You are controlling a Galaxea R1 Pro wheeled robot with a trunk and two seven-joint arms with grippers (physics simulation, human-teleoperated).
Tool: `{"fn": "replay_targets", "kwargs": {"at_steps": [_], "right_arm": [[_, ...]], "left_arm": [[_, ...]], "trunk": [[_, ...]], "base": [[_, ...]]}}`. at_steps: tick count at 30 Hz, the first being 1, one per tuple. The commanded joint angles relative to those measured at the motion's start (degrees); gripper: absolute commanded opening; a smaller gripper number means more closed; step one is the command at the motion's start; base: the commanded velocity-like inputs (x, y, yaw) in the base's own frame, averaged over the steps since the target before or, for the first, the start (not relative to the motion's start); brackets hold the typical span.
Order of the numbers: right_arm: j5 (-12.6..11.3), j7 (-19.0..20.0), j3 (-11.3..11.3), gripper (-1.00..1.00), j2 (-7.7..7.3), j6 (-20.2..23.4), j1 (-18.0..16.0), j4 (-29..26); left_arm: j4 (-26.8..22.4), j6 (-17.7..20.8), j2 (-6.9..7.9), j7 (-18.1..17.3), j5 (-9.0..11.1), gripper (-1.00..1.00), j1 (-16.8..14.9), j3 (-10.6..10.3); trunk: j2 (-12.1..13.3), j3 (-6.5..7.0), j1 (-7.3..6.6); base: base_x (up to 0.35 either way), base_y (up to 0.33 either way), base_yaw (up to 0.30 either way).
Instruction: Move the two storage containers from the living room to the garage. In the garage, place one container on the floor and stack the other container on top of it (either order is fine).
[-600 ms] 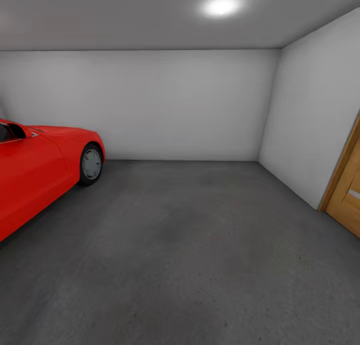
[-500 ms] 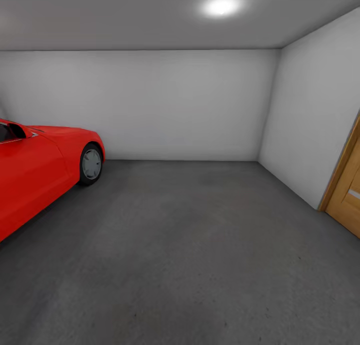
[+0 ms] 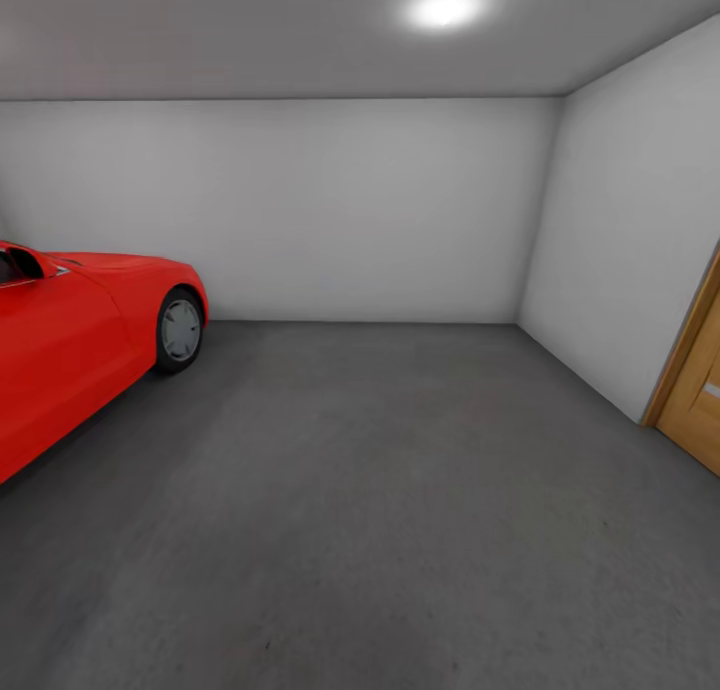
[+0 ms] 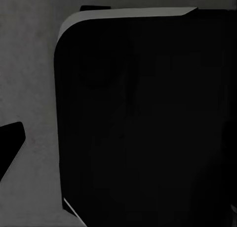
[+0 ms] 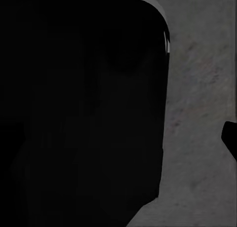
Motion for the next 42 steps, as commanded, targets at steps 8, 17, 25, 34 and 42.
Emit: {"fn": "replay_targets", "kwargs": {"at_steps": [8, 17, 25, 34, 42], "right_arm": [[-0.26, -0.01, -0.15, 1.00, -0.07, -1.19, -0.01, 0.01], [-0.53, -0.09, -0.53, 1.00, -0.12, -2.15, -0.01, 0.01], [-0.64, -0.10, -0.57, 1.00, -0.20, -2.22, -0.01, 0.01], [-0.65, -0.10, -0.50, 1.00, -0.21, -2.51, -0.01, 0.01], [-0.68, -0.10, -0.49, 1.00, -0.23, -4.23, -0.01, 0.09]], "left_arm": [[-0.05, -0.10, -0.02, -0.01, 0.14, 1.00, -0.01, 0.02], [-0.10, -0.10, -0.02, -0.01, 0.16, 1.00, -0.01, 0.01], [-0.25, -0.11, -0.06, -0.01, 0.31, 1.00, -0.01, 0.01], [-0.65, -0.10, -0.89, -0.01, 0.32, 1.00, -0.01, 0.06], [-0.64, -0.10, -0.90, -0.01, 0.32, 1.00, -0.01, 0.02]], "trunk": [[-0.02, -0.05, 0.03], [-0.02, -0.05, 0.03], [-0.02, -0.05, 0.03], [-0.02, -0.05, 0.03], [-0.02, -0.05, 0.03]], "base": [[0.316, 0.000, -0.013], [0.320, 0.000, -0.220], [0.317, 0.000, -0.285], [0.313, 0.000, -0.288], [0.317, 0.000, -0.287]]}}
